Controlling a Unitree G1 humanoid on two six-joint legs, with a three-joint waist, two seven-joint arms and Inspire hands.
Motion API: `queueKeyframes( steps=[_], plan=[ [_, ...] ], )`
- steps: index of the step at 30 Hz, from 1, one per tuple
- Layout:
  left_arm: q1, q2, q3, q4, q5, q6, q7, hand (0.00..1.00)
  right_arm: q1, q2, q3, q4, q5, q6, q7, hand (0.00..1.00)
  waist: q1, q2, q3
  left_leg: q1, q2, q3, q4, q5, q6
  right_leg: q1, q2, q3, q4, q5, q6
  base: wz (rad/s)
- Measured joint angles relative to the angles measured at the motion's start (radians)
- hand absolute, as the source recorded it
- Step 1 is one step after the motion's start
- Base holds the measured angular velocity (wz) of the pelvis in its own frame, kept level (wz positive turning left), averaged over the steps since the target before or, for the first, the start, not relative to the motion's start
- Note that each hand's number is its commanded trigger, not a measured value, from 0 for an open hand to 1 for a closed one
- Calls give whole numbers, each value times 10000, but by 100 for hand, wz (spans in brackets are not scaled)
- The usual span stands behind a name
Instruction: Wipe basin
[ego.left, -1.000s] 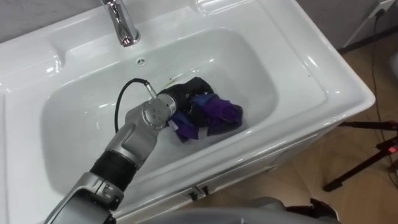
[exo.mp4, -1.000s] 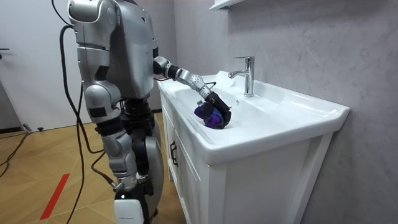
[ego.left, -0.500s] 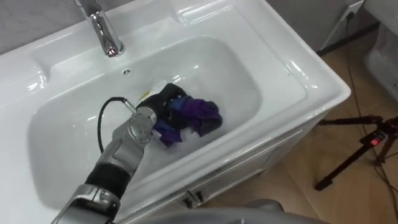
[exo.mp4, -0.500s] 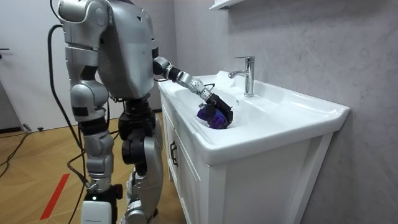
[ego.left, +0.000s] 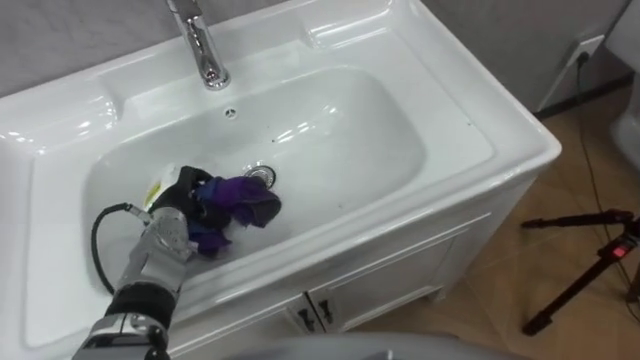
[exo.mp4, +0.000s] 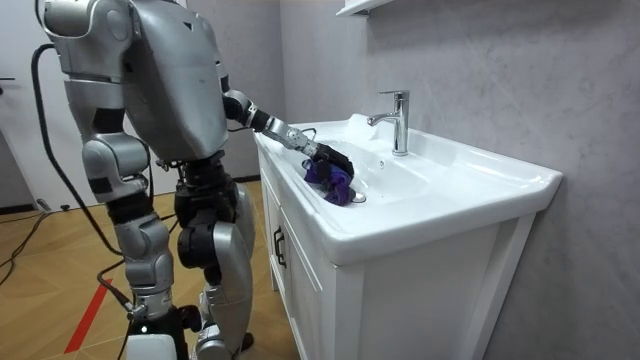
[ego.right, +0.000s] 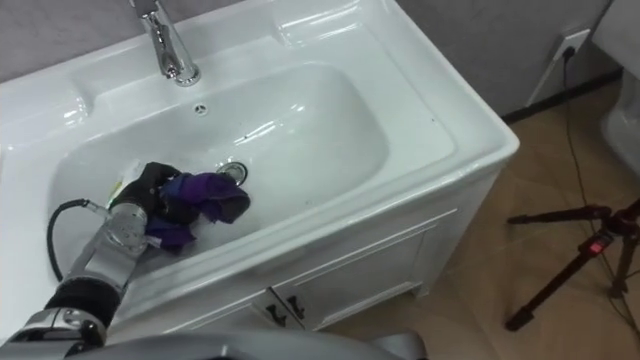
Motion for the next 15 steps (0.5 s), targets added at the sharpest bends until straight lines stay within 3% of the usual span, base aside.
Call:
queueKeyframes(
  steps=[12, 15],
  plan=[
    [83, 5, 291, -129, 89, -12, -34, 100, -118, -96, -205, -77, -113, -3, -72, 0, 808, 1, -28, 95, 4, -37, 38, 11, -8, 18, -3, 35, -55, -8, -43, -5],
    [87, 10, 468, -286, 100, -12, -187, 100, -152, -117, -525, -153, -164, -25, -76, 0, 1016, 50, -104, 78, 4, -45, 37, 11, -8, 26, -5, 25, -49, -4, -47, 1]
  ],
)
